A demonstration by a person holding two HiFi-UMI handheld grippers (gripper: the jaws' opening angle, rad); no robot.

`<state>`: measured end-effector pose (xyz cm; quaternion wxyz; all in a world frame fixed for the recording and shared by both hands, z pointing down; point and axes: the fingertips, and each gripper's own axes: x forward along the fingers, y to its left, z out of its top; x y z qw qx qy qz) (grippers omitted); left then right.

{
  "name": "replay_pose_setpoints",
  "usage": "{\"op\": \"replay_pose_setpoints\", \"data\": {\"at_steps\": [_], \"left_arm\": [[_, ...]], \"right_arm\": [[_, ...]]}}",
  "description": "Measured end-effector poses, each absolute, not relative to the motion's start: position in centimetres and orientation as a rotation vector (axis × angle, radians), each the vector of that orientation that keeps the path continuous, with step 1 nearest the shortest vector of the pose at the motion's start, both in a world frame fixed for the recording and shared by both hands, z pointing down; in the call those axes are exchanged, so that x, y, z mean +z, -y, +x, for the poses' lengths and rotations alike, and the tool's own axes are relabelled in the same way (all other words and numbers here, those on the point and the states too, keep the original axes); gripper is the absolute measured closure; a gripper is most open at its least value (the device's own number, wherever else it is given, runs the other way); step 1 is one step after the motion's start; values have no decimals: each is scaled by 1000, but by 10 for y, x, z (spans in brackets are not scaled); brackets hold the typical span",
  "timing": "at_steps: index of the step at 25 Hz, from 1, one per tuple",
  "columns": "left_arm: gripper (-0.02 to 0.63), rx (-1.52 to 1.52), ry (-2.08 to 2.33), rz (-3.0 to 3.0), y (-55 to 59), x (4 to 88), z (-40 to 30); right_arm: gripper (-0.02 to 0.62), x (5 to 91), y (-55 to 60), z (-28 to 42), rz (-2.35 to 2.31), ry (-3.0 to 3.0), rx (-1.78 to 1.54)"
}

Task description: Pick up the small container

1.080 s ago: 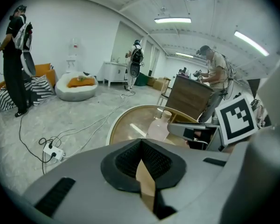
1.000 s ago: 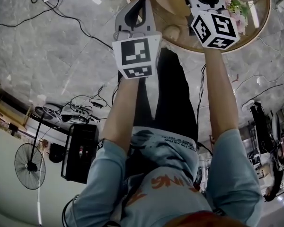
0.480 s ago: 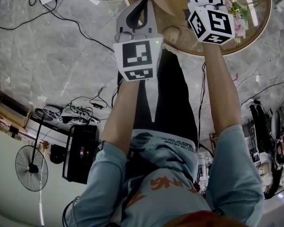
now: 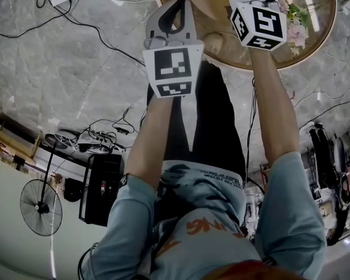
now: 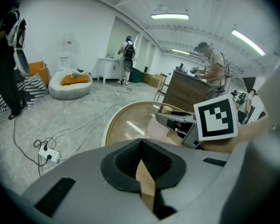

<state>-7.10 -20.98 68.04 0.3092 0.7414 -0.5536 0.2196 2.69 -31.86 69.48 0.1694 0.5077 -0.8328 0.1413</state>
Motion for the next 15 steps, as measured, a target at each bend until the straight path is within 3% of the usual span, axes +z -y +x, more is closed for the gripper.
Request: {"op": "replay_pose_setpoints", "data": {"at_steps": [15], "left_arm": [[583, 576, 1462, 1978, 215, 677, -71]], "right_arm": [[446, 692, 325, 26, 1438, 2299, 489]]}}
